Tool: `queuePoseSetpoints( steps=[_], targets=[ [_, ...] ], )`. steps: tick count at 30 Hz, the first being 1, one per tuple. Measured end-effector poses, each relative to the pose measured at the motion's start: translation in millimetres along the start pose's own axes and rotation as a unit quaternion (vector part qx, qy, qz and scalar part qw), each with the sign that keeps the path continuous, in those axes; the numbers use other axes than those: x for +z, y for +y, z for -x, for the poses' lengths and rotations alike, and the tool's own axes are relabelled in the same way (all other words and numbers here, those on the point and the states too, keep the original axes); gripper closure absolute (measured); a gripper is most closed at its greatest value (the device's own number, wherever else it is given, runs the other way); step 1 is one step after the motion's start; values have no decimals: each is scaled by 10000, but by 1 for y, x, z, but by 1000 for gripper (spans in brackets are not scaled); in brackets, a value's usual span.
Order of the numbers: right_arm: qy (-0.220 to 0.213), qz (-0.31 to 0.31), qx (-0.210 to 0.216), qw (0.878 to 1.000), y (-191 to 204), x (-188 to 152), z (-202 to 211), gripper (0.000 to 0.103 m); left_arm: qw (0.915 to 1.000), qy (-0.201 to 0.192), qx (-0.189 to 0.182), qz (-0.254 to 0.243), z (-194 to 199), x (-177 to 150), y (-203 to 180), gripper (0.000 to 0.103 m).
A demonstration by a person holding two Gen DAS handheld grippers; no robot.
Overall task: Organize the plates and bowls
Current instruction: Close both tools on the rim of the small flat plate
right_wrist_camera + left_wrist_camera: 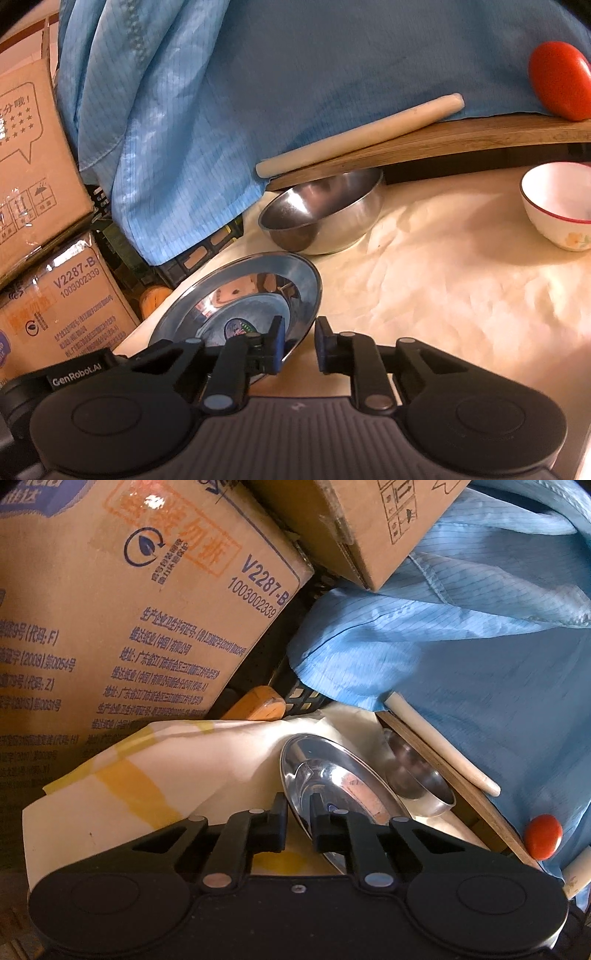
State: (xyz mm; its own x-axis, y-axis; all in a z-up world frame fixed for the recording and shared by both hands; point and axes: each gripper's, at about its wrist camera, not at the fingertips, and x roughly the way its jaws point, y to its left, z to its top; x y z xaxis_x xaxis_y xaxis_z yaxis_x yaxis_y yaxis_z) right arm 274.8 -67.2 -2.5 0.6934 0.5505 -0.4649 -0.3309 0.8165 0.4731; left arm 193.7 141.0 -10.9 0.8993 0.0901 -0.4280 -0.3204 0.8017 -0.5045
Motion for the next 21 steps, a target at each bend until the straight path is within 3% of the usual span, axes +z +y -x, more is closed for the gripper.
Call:
queuePoseSetpoints(
  steps=[12, 21],
  targets=[
    [74, -39, -84, 9999, 4, -5, 14, 86, 9998, -2, 43, -174, 18, -5, -4, 91],
    [-316, 116, -207, 9992, 9, -20, 51, 86, 9990, -88, -11, -436, 46, -16, -17, 91]
  ],
)
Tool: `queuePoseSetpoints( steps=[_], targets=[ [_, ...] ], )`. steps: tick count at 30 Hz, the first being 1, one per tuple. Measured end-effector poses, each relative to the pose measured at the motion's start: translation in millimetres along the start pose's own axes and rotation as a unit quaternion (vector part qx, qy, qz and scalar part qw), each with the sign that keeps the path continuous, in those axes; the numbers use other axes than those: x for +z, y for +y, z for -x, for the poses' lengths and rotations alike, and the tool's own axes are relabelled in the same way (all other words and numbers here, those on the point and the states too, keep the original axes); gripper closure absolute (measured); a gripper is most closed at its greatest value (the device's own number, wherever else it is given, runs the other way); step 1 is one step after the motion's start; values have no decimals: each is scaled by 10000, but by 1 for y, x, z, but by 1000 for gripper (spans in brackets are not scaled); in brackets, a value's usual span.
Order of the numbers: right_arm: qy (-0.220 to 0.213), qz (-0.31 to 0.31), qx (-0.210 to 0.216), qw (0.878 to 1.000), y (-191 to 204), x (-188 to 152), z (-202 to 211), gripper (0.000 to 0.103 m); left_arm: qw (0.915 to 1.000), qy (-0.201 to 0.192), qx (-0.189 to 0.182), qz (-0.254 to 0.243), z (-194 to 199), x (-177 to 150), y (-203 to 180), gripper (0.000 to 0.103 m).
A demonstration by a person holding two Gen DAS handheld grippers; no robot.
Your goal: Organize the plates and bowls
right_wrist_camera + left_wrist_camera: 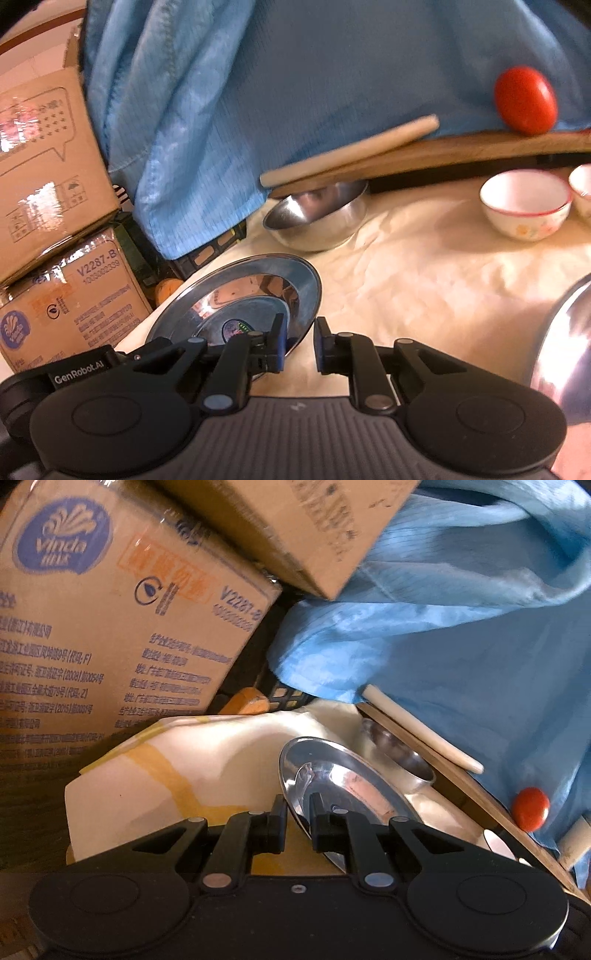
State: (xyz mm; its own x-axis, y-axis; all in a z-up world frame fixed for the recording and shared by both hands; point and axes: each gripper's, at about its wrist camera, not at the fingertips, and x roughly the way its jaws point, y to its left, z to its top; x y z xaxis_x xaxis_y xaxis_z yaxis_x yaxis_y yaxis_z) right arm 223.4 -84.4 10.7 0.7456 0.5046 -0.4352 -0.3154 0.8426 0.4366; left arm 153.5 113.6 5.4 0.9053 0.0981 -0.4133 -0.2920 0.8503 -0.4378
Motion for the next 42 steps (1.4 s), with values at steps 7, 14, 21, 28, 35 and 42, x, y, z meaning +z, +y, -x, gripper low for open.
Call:
queuePoseSetpoints(
  steps=[7, 14, 21, 28, 35, 42],
  targets=[
    [-532, -38, -172, 9984, -11, -7, 50, 86, 9991, -69, -349, -250, 28, -10, -27, 90],
    [-1092, -187, -545, 9924, -39, -15, 109, 86, 9942, -39, -881, -608, 49, -32, -70, 90],
    [-1385, -434, -1003, 9843, -76, -29, 159, 86, 9857, 170, -1341, -1007, 59, -63, -115, 89],
    [-1527, -708, -1398, 9758, -108, -43, 190, 86, 9763, 432, -1615, -1374, 61, -94, -150, 88],
    [-1503, -852, -1528, 9730, -123, -54, 203, 86, 9696, 479, -1613, -1777, 66, -110, -167, 86],
    [-1475, -933, -1580, 9719, -128, -56, 205, 86, 9665, 606, -1607, -1909, 63, -114, -171, 84]
  ],
)
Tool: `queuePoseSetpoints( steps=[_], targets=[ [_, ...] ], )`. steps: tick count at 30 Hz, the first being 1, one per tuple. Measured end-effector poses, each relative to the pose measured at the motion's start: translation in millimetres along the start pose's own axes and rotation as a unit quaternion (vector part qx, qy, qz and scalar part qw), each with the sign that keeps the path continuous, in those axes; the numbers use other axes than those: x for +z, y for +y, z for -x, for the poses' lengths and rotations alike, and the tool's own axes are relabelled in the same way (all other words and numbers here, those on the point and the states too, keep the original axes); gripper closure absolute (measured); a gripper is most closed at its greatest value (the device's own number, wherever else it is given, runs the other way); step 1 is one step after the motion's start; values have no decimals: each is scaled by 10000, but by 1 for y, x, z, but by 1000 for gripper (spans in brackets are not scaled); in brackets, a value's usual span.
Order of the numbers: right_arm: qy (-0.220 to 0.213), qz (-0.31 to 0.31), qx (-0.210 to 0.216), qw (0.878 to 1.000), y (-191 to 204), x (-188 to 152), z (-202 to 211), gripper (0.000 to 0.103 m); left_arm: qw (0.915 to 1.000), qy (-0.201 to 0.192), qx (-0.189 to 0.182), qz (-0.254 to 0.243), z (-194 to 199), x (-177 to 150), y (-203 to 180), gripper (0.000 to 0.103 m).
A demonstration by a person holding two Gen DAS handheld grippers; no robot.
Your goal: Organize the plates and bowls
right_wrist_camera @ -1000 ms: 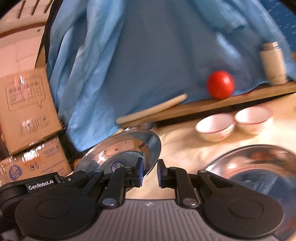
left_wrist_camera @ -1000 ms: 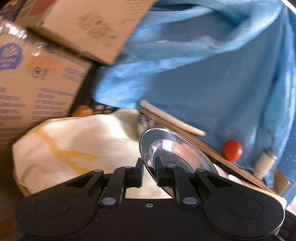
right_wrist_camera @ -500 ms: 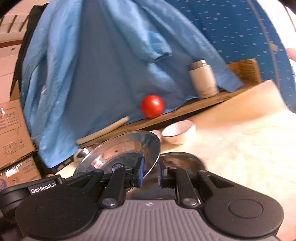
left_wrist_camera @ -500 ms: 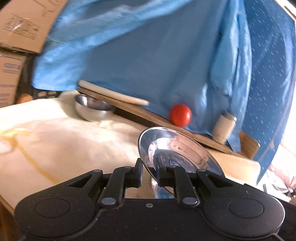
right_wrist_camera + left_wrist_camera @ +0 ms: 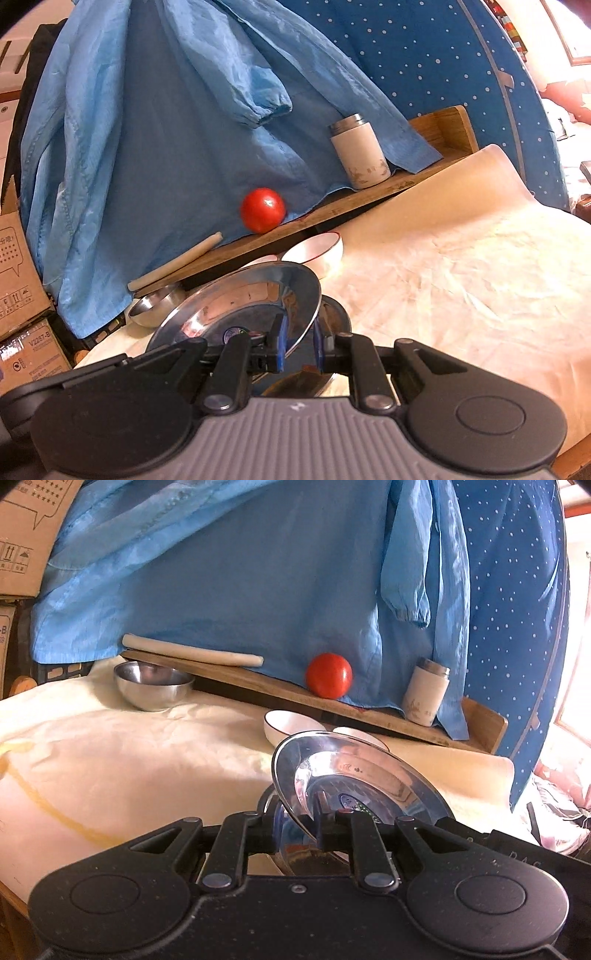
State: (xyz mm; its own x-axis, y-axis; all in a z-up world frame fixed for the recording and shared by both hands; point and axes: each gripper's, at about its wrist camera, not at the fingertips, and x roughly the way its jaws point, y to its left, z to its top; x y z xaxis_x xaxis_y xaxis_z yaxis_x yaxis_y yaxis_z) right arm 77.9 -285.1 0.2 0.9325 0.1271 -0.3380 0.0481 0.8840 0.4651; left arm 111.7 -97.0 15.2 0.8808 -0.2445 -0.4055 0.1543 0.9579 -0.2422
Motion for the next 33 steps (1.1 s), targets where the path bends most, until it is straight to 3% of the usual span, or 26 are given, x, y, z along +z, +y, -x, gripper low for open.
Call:
queuePoseSetpoints(
  steps=[33],
  targets=[
    [247, 116, -178, 9995, 2, 0, -8, 85, 9990, 342, 158, -231, -13, -3, -5, 79]
  ],
)
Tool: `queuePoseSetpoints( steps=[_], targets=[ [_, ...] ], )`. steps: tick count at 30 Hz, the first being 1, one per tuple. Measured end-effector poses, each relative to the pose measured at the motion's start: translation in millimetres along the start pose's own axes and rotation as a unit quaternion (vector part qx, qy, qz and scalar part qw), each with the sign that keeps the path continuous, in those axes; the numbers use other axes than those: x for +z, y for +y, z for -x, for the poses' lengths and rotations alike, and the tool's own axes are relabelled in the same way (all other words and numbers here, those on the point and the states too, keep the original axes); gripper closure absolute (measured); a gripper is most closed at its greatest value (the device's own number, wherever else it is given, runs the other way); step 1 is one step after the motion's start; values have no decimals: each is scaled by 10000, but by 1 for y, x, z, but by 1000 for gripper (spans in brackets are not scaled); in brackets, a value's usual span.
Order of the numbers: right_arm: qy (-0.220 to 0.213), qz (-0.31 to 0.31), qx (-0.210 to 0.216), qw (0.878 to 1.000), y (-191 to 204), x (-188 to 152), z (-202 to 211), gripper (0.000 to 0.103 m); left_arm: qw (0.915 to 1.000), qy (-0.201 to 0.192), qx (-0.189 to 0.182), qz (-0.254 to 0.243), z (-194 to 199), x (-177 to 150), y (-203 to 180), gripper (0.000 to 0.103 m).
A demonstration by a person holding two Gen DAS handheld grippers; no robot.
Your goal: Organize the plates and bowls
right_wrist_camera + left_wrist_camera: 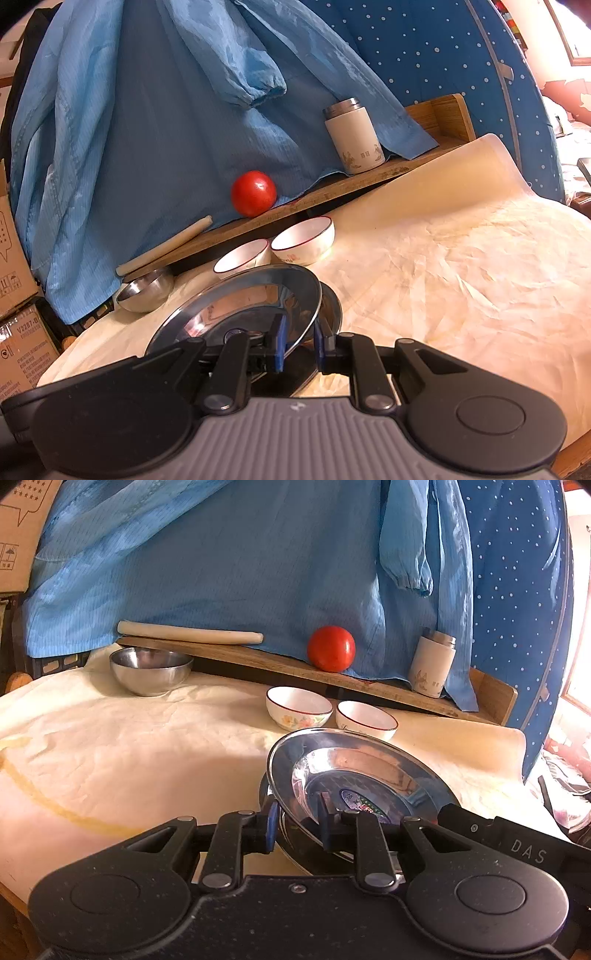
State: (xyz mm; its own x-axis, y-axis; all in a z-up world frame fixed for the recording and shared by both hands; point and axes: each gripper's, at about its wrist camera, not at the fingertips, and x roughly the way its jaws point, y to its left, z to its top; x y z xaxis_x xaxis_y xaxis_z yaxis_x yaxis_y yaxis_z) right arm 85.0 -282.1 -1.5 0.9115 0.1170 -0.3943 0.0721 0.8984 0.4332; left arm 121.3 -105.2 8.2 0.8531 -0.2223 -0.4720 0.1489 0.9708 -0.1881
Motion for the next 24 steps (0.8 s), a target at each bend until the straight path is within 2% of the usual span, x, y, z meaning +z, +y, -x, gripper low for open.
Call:
queuePoseSetpoints(
  steps=[9, 16, 19, 24],
  targets=[
    [7, 127, -73, 9999, 2, 0, 1, 84, 9996, 29, 54, -290, -1, -2, -7, 73],
    [6, 222, -141, 9997, 3, 0, 1, 83, 9994, 43, 48, -330, -1, -1, -7, 71],
    [-26, 245, -68, 9997, 3, 1, 2, 83, 9987, 56, 157, -479, -2, -2, -10, 69],
    [-31, 305, -65, 9995, 5, 1, 2, 83, 9987, 75, 104, -486, -2, -2, -9, 67]
  ],
)
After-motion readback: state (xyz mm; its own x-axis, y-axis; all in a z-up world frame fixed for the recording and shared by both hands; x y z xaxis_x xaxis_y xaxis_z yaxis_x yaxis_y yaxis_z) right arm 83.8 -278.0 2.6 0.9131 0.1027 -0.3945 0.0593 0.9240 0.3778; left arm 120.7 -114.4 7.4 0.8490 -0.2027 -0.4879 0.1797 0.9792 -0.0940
